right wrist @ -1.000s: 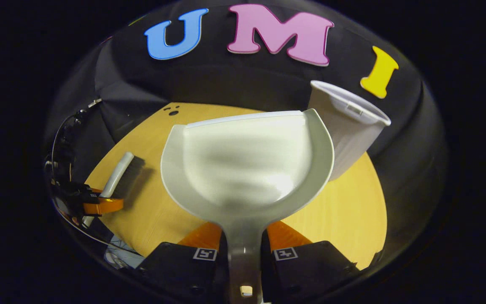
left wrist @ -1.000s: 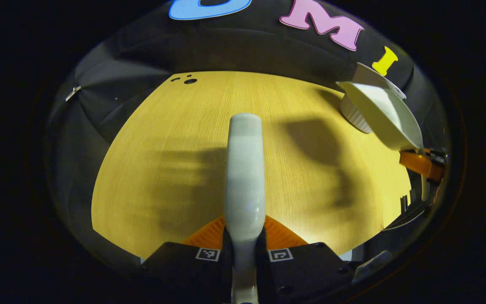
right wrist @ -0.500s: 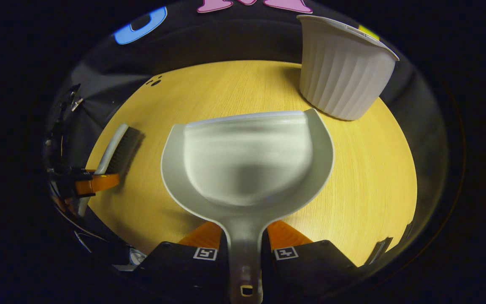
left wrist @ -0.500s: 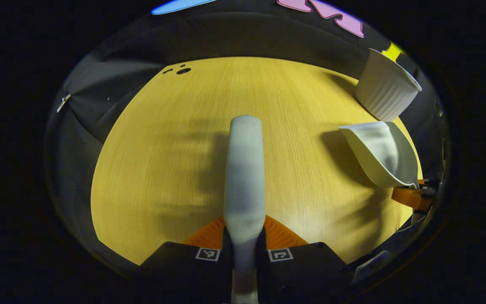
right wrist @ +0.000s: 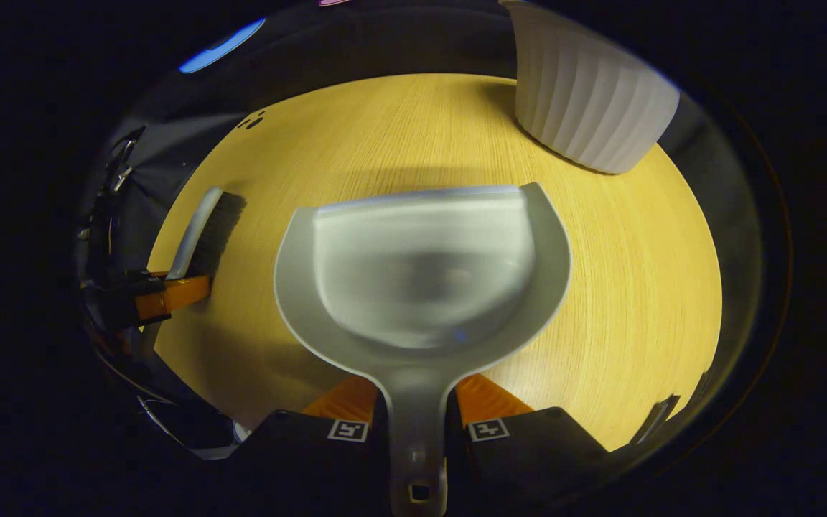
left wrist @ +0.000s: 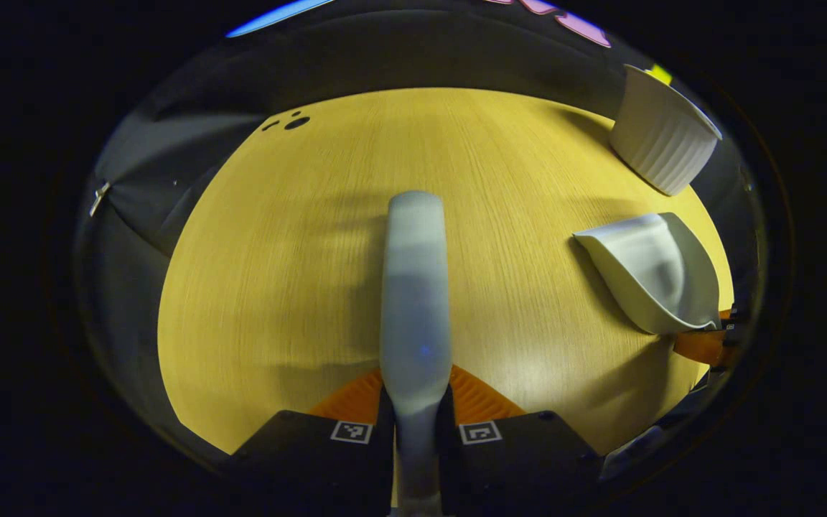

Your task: Pick up the small broom and dustpan from the desktop, sweep the trash into the dustpan with the broom, and then empty the trash into the garbage bin.

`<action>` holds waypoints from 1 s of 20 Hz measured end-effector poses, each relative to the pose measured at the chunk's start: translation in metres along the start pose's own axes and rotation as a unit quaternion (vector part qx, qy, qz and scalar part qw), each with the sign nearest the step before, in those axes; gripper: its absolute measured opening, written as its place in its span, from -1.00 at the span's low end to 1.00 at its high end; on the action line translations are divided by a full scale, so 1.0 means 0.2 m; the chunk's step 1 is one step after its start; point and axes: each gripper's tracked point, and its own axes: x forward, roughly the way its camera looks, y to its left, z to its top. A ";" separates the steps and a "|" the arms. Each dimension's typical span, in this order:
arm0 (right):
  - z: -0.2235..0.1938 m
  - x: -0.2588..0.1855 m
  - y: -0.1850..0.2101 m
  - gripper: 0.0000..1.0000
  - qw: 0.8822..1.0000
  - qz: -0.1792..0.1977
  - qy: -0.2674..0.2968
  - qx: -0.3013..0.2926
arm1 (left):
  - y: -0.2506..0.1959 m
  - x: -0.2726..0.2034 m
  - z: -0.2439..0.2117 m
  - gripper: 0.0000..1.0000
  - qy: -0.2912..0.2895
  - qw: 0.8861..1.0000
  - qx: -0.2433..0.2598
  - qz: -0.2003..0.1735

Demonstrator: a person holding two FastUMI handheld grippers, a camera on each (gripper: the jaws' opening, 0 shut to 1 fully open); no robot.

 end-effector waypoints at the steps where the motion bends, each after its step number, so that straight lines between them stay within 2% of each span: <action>1: 0.00 0.00 0.00 -0.28 1.000 0.001 0.002 0.003 | -0.01 0.00 0.00 -0.40 -0.003 1.000 0.006 0.003; 3: 0.00 0.01 0.02 -0.26 1.000 0.008 0.005 0.005 | -0.02 -0.01 0.00 -0.34 -0.002 1.000 0.015 0.007; 4: 0.00 0.01 0.05 -0.14 1.000 0.012 0.006 0.007 | -0.03 -0.02 -0.01 -0.30 -0.002 1.000 0.012 0.004; 5: 0.01 0.00 0.05 -0.24 1.000 0.016 0.005 0.009 | -0.03 -0.03 -0.01 -0.24 -0.003 1.000 0.007 -0.002; 6: 0.01 0.00 0.07 -0.19 1.000 0.021 0.003 0.011 | -0.06 -0.04 0.00 -0.17 -0.008 1.000 -0.004 -0.013; 7: 0.01 -0.01 0.09 0.05 1.000 0.025 0.001 0.012 | -0.08 -0.06 -0.01 0.01 -0.011 1.000 -0.014 -0.024; 8: 0.01 -0.02 0.10 0.17 1.000 0.029 -0.003 0.012 | -0.08 -0.09 -0.02 0.33 -0.018 0.999 -0.020 -0.029; 9: 0.02 -0.03 0.11 0.50 0.999 0.030 -0.007 0.011 | -0.07 -0.12 -0.01 0.64 -0.027 0.999 -0.025 -0.029; 10: 0.03 -0.06 0.11 0.53 1.000 0.027 -0.013 0.008 | -0.06 -0.17 0.00 0.96 -0.041 0.998 -0.029 -0.023; 11: 0.04 -0.07 0.11 0.96 0.999 0.026 -0.021 0.006 | -0.06 -0.22 0.04 0.91 -0.070 0.997 -0.037 -0.025; 14: 0.05 -0.19 0.12 0.98 0.999 0.018 -0.046 -0.003 | -0.09 -0.43 0.12 0.94 -0.151 0.986 -0.054 -0.041; 18: 0.13 -0.41 0.14 0.98 0.993 0.006 -0.121 -0.011 | -0.06 -0.74 0.16 0.92 -0.237 0.970 -0.051 -0.028; 20: 0.16 -0.52 0.15 0.98 0.987 -0.003 -0.161 -0.025 | -0.04 -0.87 0.16 0.93 -0.288 0.954 -0.076 -0.028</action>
